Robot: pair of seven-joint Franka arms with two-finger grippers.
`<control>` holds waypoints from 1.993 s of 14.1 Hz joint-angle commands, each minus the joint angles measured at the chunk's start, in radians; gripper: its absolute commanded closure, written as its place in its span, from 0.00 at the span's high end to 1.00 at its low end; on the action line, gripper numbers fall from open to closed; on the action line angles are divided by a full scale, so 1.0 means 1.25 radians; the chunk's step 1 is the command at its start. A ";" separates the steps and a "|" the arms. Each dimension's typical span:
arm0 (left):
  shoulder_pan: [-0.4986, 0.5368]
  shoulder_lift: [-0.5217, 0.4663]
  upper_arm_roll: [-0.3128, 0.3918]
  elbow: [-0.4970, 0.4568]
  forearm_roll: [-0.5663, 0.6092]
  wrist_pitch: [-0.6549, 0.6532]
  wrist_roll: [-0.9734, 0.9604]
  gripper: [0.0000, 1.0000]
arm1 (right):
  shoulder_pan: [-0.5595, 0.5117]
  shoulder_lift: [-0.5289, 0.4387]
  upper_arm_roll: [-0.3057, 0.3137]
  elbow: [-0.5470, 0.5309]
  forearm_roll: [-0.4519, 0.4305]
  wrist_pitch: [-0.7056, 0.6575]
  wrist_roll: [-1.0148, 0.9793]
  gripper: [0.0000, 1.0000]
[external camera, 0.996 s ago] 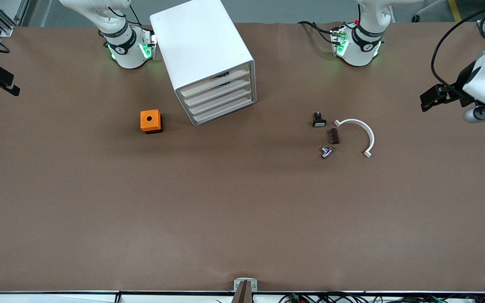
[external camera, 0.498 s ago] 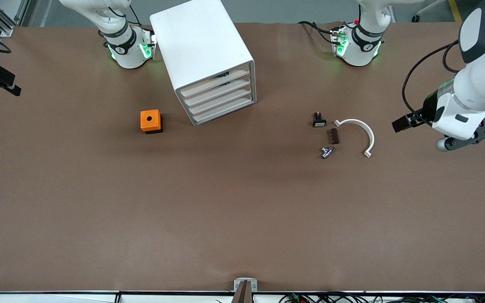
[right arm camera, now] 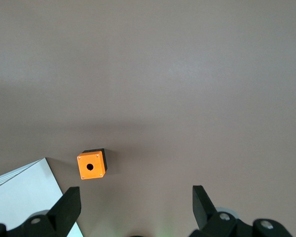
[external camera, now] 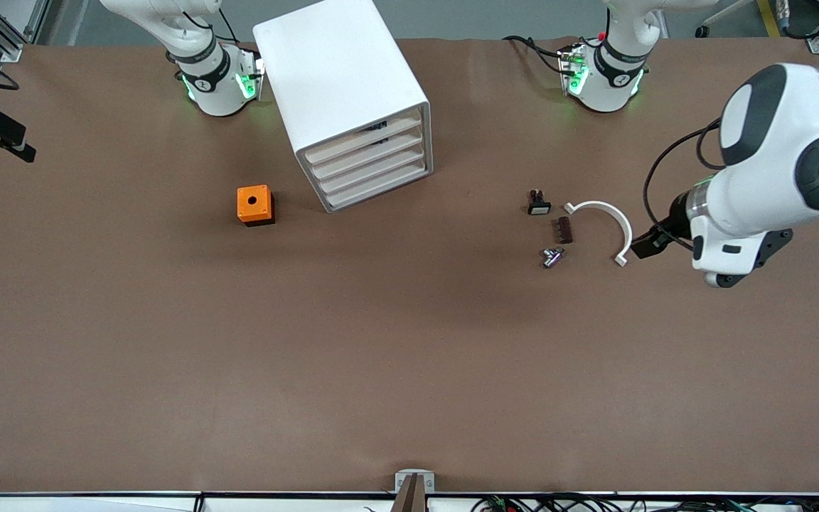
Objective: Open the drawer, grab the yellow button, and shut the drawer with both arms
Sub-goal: 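Reach the left gripper to the cabinet's drawer handle and grip it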
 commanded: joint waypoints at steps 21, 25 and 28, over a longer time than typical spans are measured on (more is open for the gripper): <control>-0.319 0.312 -0.001 0.098 -0.637 -0.005 -1.162 1.00 | 0.009 -0.015 -0.006 -0.014 0.000 0.001 0.000 1.00; -0.335 0.335 -0.001 0.097 -0.758 -0.010 -1.242 0.89 | 0.007 -0.015 -0.006 -0.012 0.000 0.001 0.000 1.00; -0.360 0.342 -0.003 0.096 -0.767 -0.015 -1.243 0.67 | 0.005 -0.014 -0.009 -0.003 0.000 0.001 0.000 1.00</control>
